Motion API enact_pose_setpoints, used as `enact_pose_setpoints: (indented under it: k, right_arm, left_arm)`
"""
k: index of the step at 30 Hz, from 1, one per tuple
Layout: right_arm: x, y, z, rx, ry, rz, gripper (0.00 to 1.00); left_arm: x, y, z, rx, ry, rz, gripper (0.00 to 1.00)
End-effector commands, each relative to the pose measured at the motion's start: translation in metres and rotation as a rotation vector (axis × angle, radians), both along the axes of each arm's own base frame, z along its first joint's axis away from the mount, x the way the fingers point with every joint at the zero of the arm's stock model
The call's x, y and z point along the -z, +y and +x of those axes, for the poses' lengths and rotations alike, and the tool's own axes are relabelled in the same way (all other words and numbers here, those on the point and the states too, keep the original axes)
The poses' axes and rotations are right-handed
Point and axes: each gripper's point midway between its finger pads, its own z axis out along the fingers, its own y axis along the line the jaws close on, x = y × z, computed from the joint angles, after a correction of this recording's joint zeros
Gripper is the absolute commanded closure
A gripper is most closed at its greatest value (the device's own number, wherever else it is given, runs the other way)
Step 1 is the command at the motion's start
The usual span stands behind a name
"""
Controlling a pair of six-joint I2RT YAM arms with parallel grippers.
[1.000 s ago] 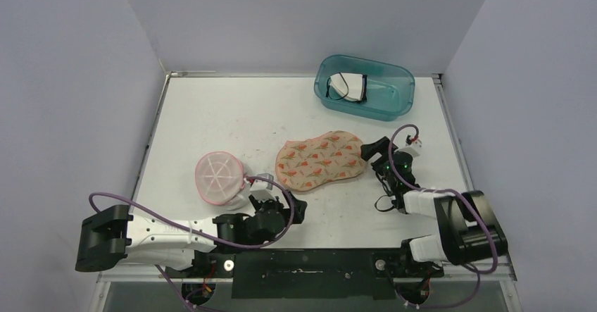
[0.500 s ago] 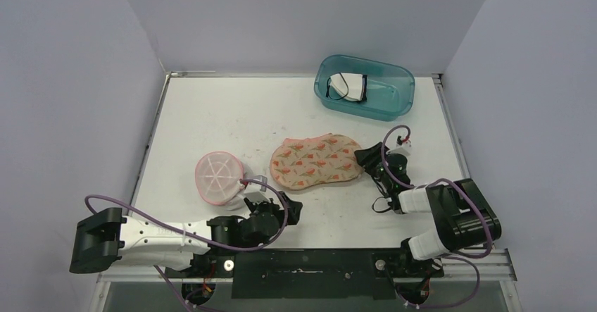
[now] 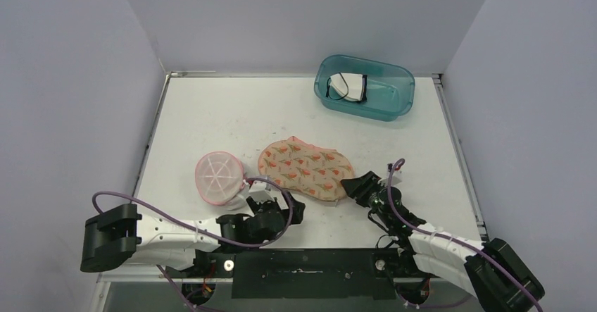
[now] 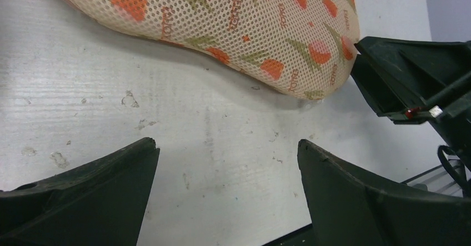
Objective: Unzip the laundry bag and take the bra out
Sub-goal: Adjust the laundry bag at the center of the board.
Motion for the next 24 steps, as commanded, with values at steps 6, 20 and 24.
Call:
enact_pose_setpoints:
  k: [6, 20, 24]
  right_arm:
    - [-0.018, -0.005, -0.007, -0.003, -0.040, -0.122, 0.12]
    - [-0.017, 0.029, -0.024, -0.210, -0.037, -0.022, 0.11]
    - [-0.002, 0.040, -0.024, -0.224, 0.056, 0.031, 0.19]
  left_arm:
    - [-0.001, -0.027, 0.016, -0.022, 0.128, -0.137, 0.04]
    - [-0.017, 0.000, 0.022, -0.008, 0.052, -0.305, 0.03]
    - [-0.013, 0.003, 0.020, -0.026, 0.066, -0.311, 0.04]
